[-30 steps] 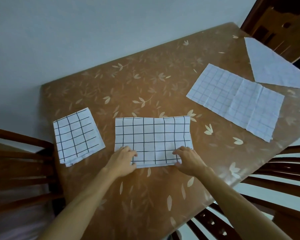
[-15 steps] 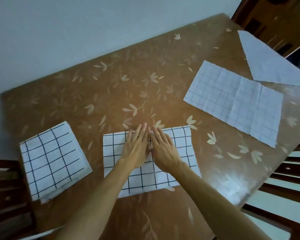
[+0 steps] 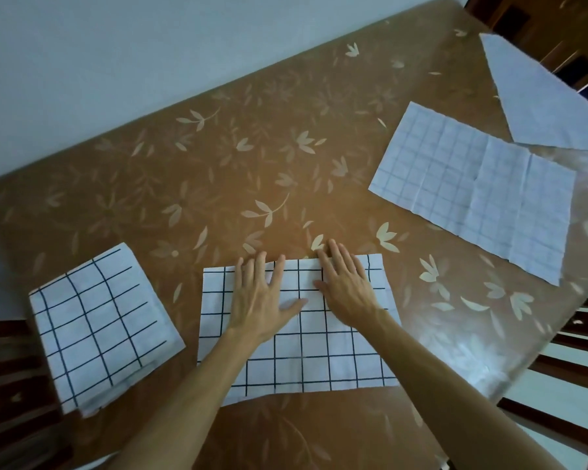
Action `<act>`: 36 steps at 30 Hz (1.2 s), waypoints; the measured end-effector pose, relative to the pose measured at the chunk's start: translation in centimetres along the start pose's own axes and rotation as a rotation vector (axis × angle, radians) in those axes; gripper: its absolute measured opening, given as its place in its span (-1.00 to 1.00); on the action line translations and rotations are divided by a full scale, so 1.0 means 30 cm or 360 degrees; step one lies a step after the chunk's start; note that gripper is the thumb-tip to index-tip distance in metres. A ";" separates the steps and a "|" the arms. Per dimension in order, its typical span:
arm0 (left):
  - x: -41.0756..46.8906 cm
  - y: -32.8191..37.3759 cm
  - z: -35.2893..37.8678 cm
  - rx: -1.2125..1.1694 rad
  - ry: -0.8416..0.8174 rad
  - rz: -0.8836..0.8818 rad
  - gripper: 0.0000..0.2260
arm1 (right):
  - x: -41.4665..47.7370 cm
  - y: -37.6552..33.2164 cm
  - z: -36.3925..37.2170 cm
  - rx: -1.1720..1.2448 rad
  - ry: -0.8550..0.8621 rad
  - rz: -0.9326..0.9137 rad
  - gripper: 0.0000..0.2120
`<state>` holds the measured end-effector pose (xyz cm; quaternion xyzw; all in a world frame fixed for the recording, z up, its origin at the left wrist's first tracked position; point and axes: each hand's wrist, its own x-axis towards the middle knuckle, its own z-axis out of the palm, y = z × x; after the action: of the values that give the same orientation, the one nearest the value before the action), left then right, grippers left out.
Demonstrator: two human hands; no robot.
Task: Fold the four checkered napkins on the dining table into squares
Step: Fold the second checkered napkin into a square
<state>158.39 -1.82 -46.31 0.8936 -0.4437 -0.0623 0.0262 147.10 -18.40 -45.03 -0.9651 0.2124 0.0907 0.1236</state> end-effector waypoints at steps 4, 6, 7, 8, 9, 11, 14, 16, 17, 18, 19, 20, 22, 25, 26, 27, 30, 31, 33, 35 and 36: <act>0.049 0.001 -0.026 -0.0125 0.0188 -0.0026 -0.48 | 0.011 0.030 -0.035 0.0191 0.0322 0.0094 -0.62; 0.063 -0.013 -0.028 -0.0173 0.0203 -0.0039 -0.59 | -0.010 0.061 -0.041 0.0229 0.0398 0.0297 -0.67; 0.067 -0.019 -0.027 -0.0180 0.0216 -0.0027 -0.61 | -0.023 0.077 -0.042 0.0247 0.0408 0.0453 -0.66; 0.071 -0.024 -0.024 -0.0172 0.0235 -0.0007 -0.63 | -0.038 0.092 -0.039 0.0258 0.0410 0.0621 -0.60; 0.074 -0.030 -0.021 -0.0156 0.0256 0.0016 -0.64 | -0.053 0.106 -0.037 0.0253 0.0406 0.0769 -0.53; 0.082 -0.038 -0.015 -0.0135 0.0298 0.0070 -0.67 | -0.077 0.129 -0.036 0.0264 0.0393 0.0963 -0.42; 0.099 -0.027 -0.019 -0.0129 0.0339 0.0145 -0.73 | -0.100 0.164 -0.042 0.0558 0.0360 0.0973 -0.38; 0.114 -0.001 -0.030 -0.0198 0.0312 0.0173 -0.72 | -0.106 0.173 -0.054 0.0808 0.0329 0.0842 -0.40; 0.123 0.016 -0.036 -0.0258 0.0273 0.0188 -0.71 | -0.105 0.174 -0.058 0.0862 0.0308 0.0801 -0.40; 0.131 0.032 -0.042 -0.0318 0.0217 0.0201 -0.70 | -0.101 0.174 -0.062 0.0893 0.0296 0.0804 -0.39; 0.138 0.048 -0.048 -0.0367 0.0149 0.0211 -0.68 | -0.093 0.175 -0.066 0.0937 0.0291 0.0850 -0.38; 0.145 0.064 -0.054 -0.0394 0.0080 0.0226 -0.64 | -0.086 0.174 -0.073 0.0999 0.0294 0.0908 -0.36; 0.158 0.099 -0.070 -0.0395 -0.0046 0.0294 -0.56 | -0.083 0.177 -0.082 0.1068 0.0311 0.0956 -0.35; 0.177 0.165 -0.105 -0.0343 -0.0251 0.0395 -0.48 | -0.109 0.191 -0.095 0.1088 0.0326 0.0867 -0.37; 0.182 0.184 -0.118 -0.0347 -0.0291 0.0399 -0.50 | -0.121 0.200 -0.098 0.1083 0.0325 0.0854 -0.36; 0.186 0.200 -0.128 -0.0411 -0.0308 0.0379 -0.56 | -0.131 0.211 -0.103 0.1084 0.0324 0.0866 -0.33; 0.183 0.210 -0.165 -0.0899 -0.0208 0.0284 -0.77 | -0.158 0.242 -0.148 0.1163 0.0308 0.0908 -0.22; 0.180 0.205 -0.183 -0.1025 -0.0151 0.0289 -0.80 | -0.168 0.252 -0.170 0.1220 0.0307 0.0890 -0.21; 0.173 0.190 -0.219 -0.1147 -0.0087 0.0299 -0.79 | -0.195 0.255 -0.238 0.1364 0.0254 0.0819 -0.24; 0.163 0.176 -0.263 -0.1201 -0.0068 0.0262 -0.78 | -0.220 0.263 -0.295 0.1462 0.0169 0.0743 -0.39; 0.156 0.172 -0.291 -0.1201 -0.0052 0.0255 -0.77 | -0.230 0.263 -0.323 0.1479 0.0155 0.0697 -0.52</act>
<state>158.30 -8.74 -37.56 0.7826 -0.4583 -0.2331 0.3510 138.71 -25.35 -35.79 -0.7443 0.4328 -0.0345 0.5075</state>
